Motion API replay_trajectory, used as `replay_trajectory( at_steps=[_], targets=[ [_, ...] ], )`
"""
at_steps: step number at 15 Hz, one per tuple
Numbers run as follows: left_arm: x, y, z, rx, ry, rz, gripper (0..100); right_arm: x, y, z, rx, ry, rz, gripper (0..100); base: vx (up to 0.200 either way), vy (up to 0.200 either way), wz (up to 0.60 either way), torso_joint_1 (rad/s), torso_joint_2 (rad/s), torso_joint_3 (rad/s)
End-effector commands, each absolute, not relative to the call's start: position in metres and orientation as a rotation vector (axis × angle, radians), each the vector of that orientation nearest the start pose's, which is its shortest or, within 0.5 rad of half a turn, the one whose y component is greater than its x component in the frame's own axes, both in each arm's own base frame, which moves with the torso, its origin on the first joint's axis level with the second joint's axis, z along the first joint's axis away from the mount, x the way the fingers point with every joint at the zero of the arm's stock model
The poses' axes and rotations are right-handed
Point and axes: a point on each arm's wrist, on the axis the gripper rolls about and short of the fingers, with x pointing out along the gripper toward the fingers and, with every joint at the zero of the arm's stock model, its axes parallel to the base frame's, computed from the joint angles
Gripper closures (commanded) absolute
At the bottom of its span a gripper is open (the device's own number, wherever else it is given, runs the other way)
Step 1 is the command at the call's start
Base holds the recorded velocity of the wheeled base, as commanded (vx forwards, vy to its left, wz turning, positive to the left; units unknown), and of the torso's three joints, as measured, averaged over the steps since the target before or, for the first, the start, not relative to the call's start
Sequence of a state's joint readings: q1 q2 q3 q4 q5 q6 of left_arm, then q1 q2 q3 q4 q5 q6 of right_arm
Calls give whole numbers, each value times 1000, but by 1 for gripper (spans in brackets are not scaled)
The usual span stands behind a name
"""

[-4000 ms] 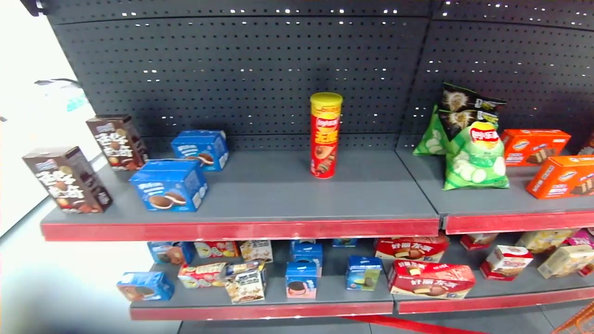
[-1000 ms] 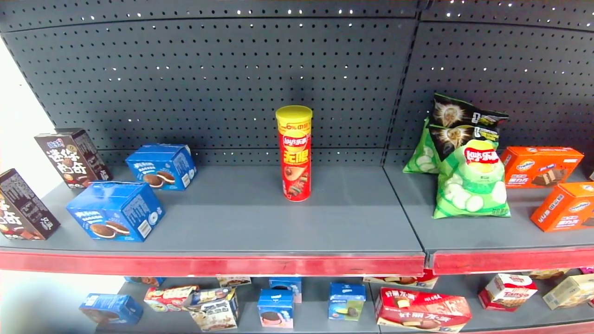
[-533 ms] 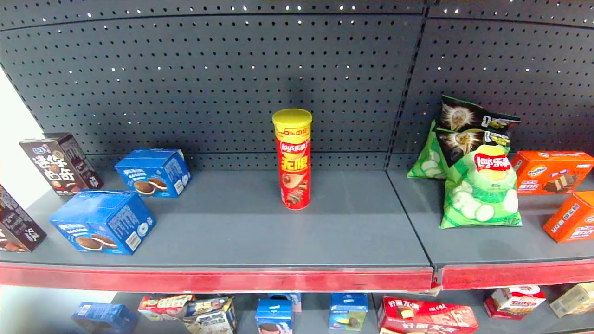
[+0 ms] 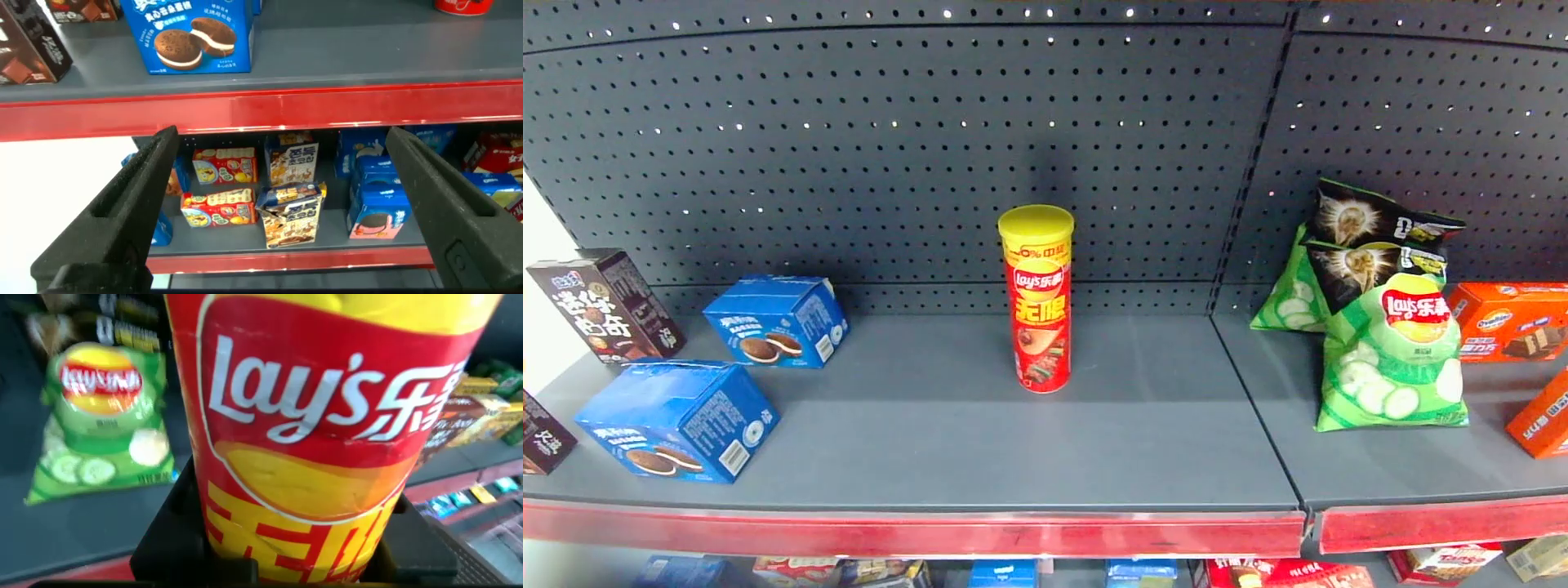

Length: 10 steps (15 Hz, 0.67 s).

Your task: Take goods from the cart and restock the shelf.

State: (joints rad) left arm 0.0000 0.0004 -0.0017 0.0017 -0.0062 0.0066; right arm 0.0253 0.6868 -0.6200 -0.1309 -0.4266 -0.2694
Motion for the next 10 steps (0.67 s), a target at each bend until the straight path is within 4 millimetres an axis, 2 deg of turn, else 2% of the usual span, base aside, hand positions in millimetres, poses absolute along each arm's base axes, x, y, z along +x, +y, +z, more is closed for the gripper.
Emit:
replay_trajectory(
  at_steps=[1, 3, 4, 10],
  targets=[
    [-23, 0, 76, 6, 0, -6, 0, 46, -8, 260, -251, -13, -408, 100, 0, 0, 0, 0, 0, 0],
    [-23, 0, 76, 5, 0, 0, 0, 44, -8, 260, -249, -19, -409, 100, 0, 0, 0, 0, 0, 0],
    [-23, 0, 76, 5, 0, -2, 0, 43, -8, 260, -249, -21, -409, 100, 200, -200, 0, 7, 2, 2],
    [-23, 0, 76, 5, 0, -2, 0, 35, -8, 260, -262, -39, -411, 100, 0, 0, 0, 0, 0, 0]
  ],
)
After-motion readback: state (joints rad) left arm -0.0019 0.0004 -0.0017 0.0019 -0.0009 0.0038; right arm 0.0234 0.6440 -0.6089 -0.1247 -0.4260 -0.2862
